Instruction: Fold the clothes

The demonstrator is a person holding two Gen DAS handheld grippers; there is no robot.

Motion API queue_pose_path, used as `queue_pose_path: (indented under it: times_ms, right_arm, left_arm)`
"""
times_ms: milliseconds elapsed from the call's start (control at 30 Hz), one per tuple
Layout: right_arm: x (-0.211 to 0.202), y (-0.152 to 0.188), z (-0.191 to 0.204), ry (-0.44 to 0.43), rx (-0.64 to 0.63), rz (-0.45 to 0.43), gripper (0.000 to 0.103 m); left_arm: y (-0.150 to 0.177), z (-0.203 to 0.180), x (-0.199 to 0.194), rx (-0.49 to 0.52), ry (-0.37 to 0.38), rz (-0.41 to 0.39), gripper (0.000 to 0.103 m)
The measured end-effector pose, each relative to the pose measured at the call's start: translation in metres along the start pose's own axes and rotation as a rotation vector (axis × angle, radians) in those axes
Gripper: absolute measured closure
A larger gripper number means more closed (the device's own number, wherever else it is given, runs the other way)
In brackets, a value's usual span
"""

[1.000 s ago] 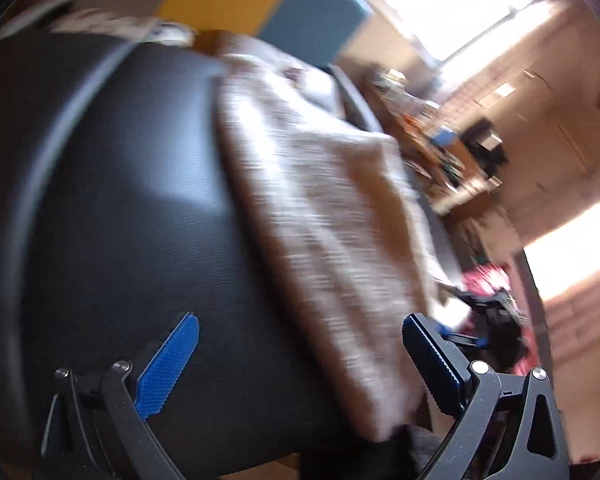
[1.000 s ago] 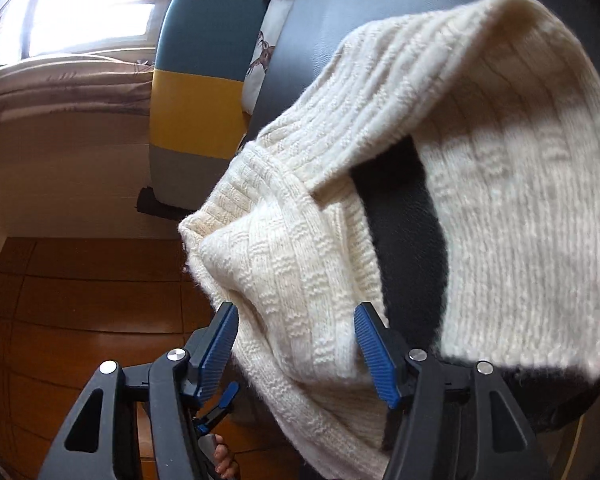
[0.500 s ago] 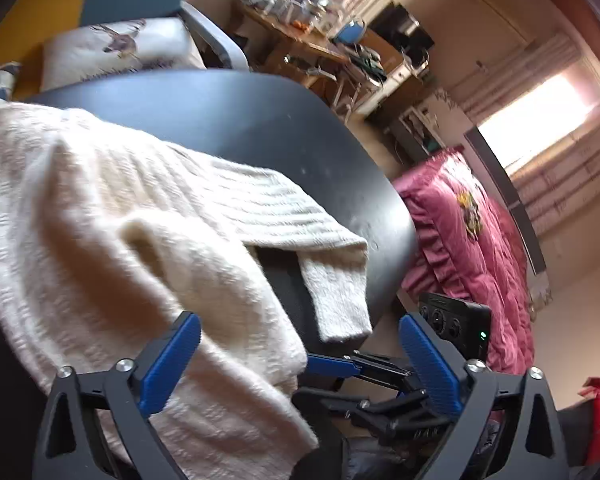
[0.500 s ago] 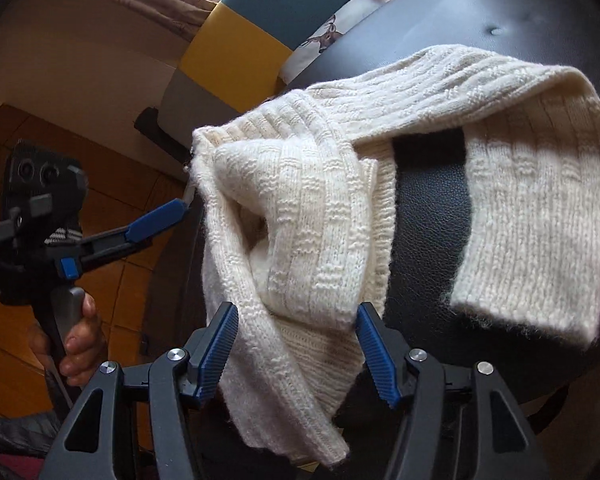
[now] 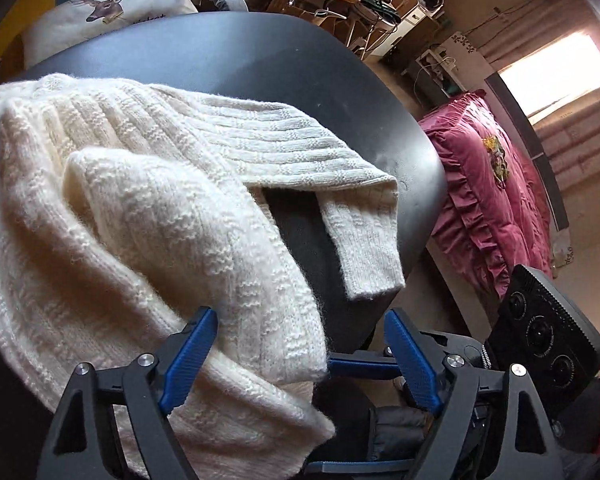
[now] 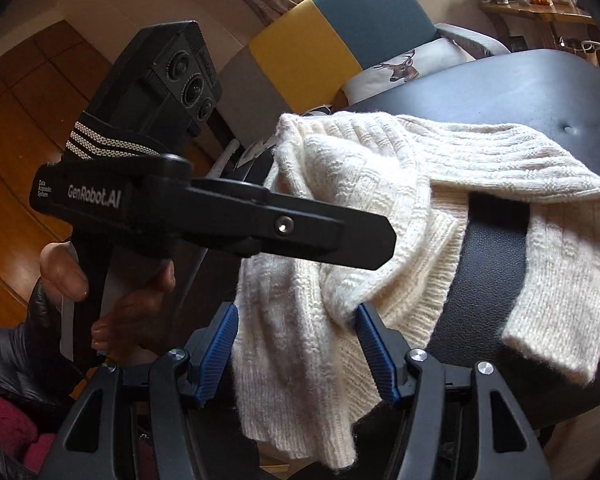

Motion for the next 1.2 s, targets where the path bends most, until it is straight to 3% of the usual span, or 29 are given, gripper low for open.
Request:
queue_pose_path:
  times_ms: [267,433,600,900,1067,1200]
  right_arm:
    - [0.004,-0.005,0.014,0.009,-0.034,-0.010,0.037]
    - [0.007,-0.009,0.019,-0.014,-0.020,-0.018,0.037]
    - [0.015,-0.005,0.020,-0.013,-0.016,0.019,0.037]
    - [0.012,0.005,-0.035,0.063,0.144,0.020,0.037]
    - [0.036,-0.007,-0.014,0.026,0.014,0.047,0.036]
    - [0.041,-0.014,0.010,0.005,-0.076,0.011,0.036]
  left_arm:
    - [0.006,0.009,0.009,-0.005,-0.028,0.009,0.018]
    - [0.009,0.018,0.016,-0.016,-0.066,0.019,0.036]
    - [0.008,0.025,0.019,-0.048,-0.065,0.028,0.038]
    - [0.010,0.018,0.019,-0.019,-0.089,0.013,0.038]
    - [0.007,0.020,0.023,-0.036,-0.066,0.036,0.038]
    - [0.006,0.024,0.024,-0.045,-0.041,0.060,0.038]
Point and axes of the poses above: each gripper's, at about its wrist camera, not at the fingertips, and x roughly the way its jaws point, z to its left, y to its underside, the point moved 4 cm from there along x, roughly the way its jaws point, and after that the axes turned 8 degrees about -x, right-handed, at the moved point
